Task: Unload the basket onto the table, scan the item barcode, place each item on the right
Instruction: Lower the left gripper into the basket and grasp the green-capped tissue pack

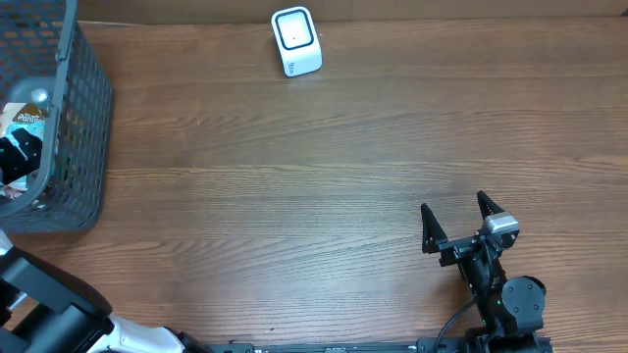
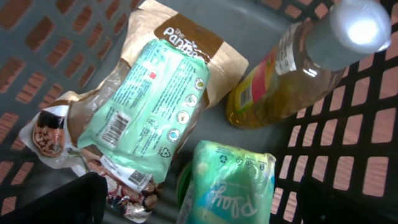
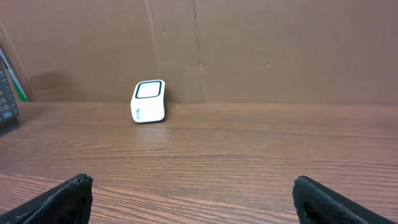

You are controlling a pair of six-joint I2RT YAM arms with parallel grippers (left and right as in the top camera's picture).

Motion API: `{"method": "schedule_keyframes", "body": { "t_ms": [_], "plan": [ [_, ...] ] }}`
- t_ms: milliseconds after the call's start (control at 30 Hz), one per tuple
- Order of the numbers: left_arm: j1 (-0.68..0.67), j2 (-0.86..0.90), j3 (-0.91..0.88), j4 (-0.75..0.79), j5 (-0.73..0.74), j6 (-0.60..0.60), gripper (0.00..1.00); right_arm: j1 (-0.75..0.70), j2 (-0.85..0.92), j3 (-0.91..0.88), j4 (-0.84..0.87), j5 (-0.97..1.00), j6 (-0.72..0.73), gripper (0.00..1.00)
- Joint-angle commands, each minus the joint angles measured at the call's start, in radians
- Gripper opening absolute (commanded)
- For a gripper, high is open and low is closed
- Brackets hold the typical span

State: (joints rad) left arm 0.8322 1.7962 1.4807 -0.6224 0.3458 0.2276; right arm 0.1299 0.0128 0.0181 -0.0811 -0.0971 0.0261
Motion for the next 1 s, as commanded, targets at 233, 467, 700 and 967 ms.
{"method": "schedule_keyframes", "body": {
  "t_ms": [233, 467, 700, 967],
  "plan": [
    [-0.042, 0.017, -0.005, 0.002, -0.068, 0.065, 1.0, -0.001, -0.01, -0.01, 0.004, 0.006, -0.001, 1.0],
    [-0.054, 0.053, -0.006, -0.01, -0.063, 0.103, 1.0, -0.001, -0.01, -0.01, 0.004, 0.006, -0.001, 1.0],
    [-0.063, 0.106, -0.006, -0.014, -0.001, 0.121, 1.0, -0.001, -0.01, -0.01, 0.004, 0.006, -0.001, 1.0],
    [-0.063, 0.175, -0.006, -0.033, -0.004, 0.132, 0.99, -0.001, -0.01, -0.01, 0.004, 0.006, -0.001, 1.0]
  ]
}}
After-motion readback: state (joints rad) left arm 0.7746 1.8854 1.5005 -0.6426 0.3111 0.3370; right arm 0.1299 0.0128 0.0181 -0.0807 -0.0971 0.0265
